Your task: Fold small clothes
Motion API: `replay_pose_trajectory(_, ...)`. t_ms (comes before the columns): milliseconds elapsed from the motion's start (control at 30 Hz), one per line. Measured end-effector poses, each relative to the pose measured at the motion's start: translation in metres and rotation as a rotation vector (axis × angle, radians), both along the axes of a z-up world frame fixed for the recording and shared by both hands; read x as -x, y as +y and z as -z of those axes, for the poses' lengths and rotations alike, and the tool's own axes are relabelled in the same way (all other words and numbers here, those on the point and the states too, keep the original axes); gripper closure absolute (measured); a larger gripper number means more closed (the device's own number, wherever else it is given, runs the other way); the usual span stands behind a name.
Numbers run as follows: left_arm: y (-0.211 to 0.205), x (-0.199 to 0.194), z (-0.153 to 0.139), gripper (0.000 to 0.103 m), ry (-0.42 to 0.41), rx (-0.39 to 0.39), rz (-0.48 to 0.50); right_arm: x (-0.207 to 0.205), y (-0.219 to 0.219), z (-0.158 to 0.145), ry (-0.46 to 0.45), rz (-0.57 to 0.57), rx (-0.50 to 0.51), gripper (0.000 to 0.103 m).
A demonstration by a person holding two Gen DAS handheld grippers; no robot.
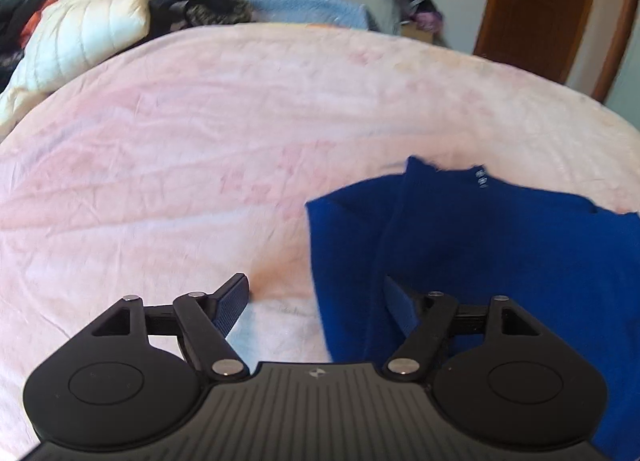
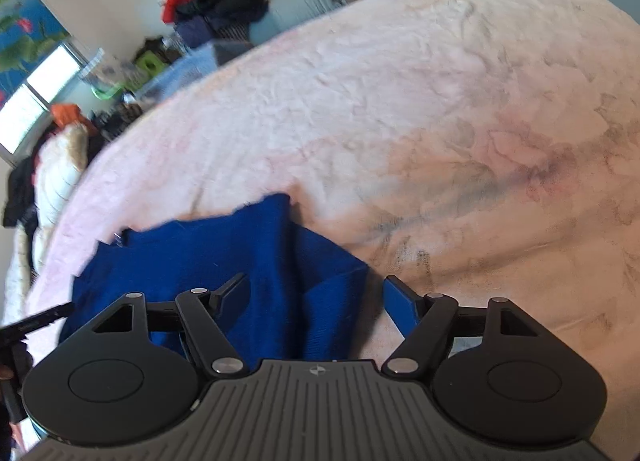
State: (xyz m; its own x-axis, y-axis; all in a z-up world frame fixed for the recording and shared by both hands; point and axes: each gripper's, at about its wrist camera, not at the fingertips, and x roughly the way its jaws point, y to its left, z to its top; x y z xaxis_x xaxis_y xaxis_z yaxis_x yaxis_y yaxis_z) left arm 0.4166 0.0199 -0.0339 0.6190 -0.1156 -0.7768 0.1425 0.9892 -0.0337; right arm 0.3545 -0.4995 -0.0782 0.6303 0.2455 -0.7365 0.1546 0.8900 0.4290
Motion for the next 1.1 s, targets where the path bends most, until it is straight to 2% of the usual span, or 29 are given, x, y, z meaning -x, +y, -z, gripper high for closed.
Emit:
replay_pose_trajectory(67, -0.002, -0.002, 0.003, 0.029, 0.005, 0.027, -0.001, -0.003, 0.013, -0.001, -0.006, -0.039, -0.007, 0.030)
replay_pose_trajectory(100, -0.004, -0.004, 0.004, 0.029, 0.002, 0.042, -0.001, -0.004, 0.020, -0.002, -0.017, -0.071, -0.005, 0.044)
replay_pose_trajectory(133, -0.006, -0.006, 0.006, 0.029, 0.005, 0.054, -0.007, -0.005, 0.028, -0.002, -0.011, -0.088, 0.025, 0.071)
replay_pose_trajectory(167, -0.009, -0.008, 0.008, 0.042, 0.007, 0.053, -0.016, -0.006, 0.034, -0.001, -0.002, -0.098, 0.069, 0.083)
replay_pose_trajectory(200, -0.012, -0.009, 0.008, 0.050, -0.001, 0.046, -0.015, -0.006, 0.036, -0.001, -0.019, -0.109, 0.093, 0.087)
replay_pose_trajectory(233, -0.016, -0.009, 0.007, 0.071, -0.013, 0.033, 0.001, -0.006, 0.034, -0.001, -0.028, -0.107, 0.095, 0.089)
replay_pose_trajectory(267, -0.021, -0.009, 0.005, 0.083, -0.016, 0.020, 0.023, -0.005, 0.031, -0.002, -0.033, -0.102, 0.086, 0.090)
replay_pose_trajectory(367, -0.031, -0.005, 0.003, 0.096, -0.050, -0.100, 0.032, 0.002, 0.017, -0.006, -0.064, -0.072, 0.078, 0.094)
replay_pose_trajectory(400, -0.029, -0.006, 0.004, 0.096, -0.053, -0.122, 0.020, 0.002, 0.011, -0.002, -0.056, -0.063, 0.056, 0.094)
replay_pose_trajectory(467, -0.020, -0.006, 0.009, 0.096, -0.058, -0.097, 0.017, 0.003, 0.010, 0.007, -0.042, -0.055, 0.040, 0.095)
replay_pose_trajectory(500, -0.020, -0.005, 0.009, 0.096, -0.066, -0.103, 0.024, 0.004, 0.013, 0.008, -0.056, -0.051, 0.049, 0.094)
replay_pose_trajectory(567, -0.026, -0.002, 0.010, 0.096, -0.086, -0.139, 0.035, 0.004, 0.012, 0.009, -0.070, -0.029, -0.006, 0.083)
replay_pose_trajectory(633, -0.027, 0.003, 0.005, 0.095, -0.111, -0.133, 0.042, 0.008, 0.005, 0.008, -0.066, 0.013, -0.088, 0.053)
replay_pose_trajectory(667, -0.022, 0.009, -0.001, 0.095, -0.132, -0.104, 0.034, 0.016, 0.001, 0.005, -0.073, 0.032, -0.131, 0.046)
replay_pose_trajectory(700, -0.017, 0.017, -0.008, 0.095, -0.155, -0.072, 0.026, 0.026, -0.002, -0.001, -0.095, 0.052, -0.162, 0.033)
replay_pose_trajectory(733, -0.010, 0.027, -0.015, 0.095, -0.171, -0.040, 0.019, 0.041, -0.005, -0.007, -0.129, 0.064, -0.184, 0.027)
replay_pose_trajectory(833, 0.018, 0.064, -0.026, 0.092, -0.142, 0.114, 0.001, 0.088, -0.009, -0.011, -0.166, 0.035, -0.289, 0.027)
replay_pose_trajectory(1000, 0.055, 0.113, -0.009, 0.092, -0.018, 0.270, -0.030, 0.147, -0.005, 0.013, -0.046, 0.023, -0.381, 0.027)
replay_pose_trajectory(1033, 0.062, 0.118, -0.005, 0.092, 0.011, 0.321, -0.050, 0.155, -0.004, 0.019, -0.036, 0.023, -0.429, 0.027)
replay_pose_trajectory(1100, 0.077, 0.124, 0.007, 0.085, 0.093, 0.477, -0.088, 0.164, -0.003, 0.030, -0.017, 0.017, -0.541, 0.026)
